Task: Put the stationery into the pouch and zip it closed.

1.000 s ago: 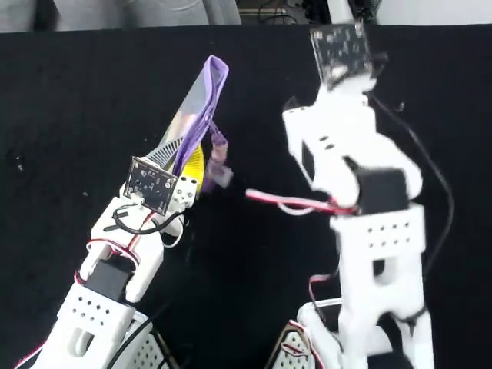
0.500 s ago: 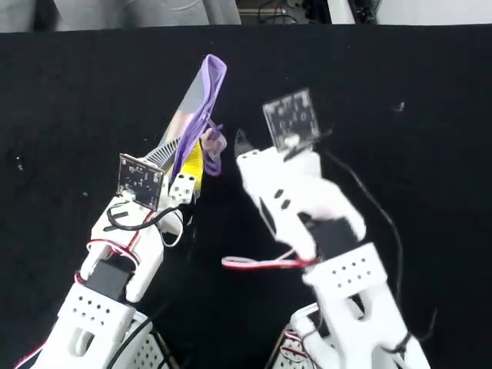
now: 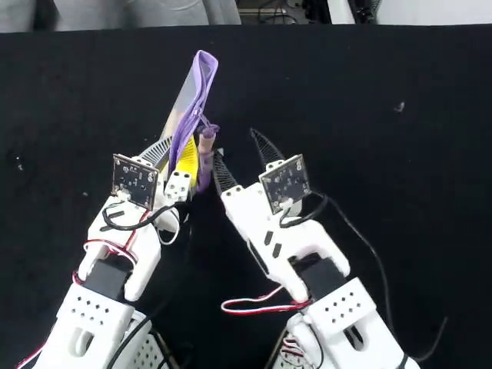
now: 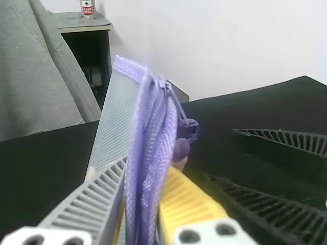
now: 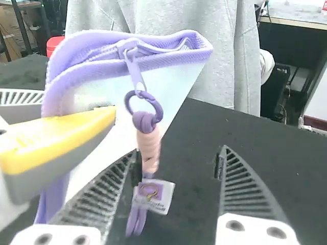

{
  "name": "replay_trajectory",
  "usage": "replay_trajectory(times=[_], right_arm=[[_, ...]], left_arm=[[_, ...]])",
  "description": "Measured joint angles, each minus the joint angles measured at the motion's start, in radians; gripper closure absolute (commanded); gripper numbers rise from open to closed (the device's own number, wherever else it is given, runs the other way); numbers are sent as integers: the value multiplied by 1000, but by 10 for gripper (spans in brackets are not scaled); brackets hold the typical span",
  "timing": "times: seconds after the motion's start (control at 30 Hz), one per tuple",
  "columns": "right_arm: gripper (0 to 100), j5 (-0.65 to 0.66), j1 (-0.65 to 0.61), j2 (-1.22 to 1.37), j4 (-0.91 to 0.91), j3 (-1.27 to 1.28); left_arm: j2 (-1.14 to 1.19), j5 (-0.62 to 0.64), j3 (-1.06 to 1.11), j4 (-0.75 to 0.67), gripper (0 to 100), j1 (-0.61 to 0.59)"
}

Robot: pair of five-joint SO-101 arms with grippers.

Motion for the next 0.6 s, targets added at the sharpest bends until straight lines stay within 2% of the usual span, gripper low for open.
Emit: replay_trajectory(times=[0.6], right_arm=[[766,63,-46,44,-38,0]], left_arm=[[-6,0,-2,17,973,12]])
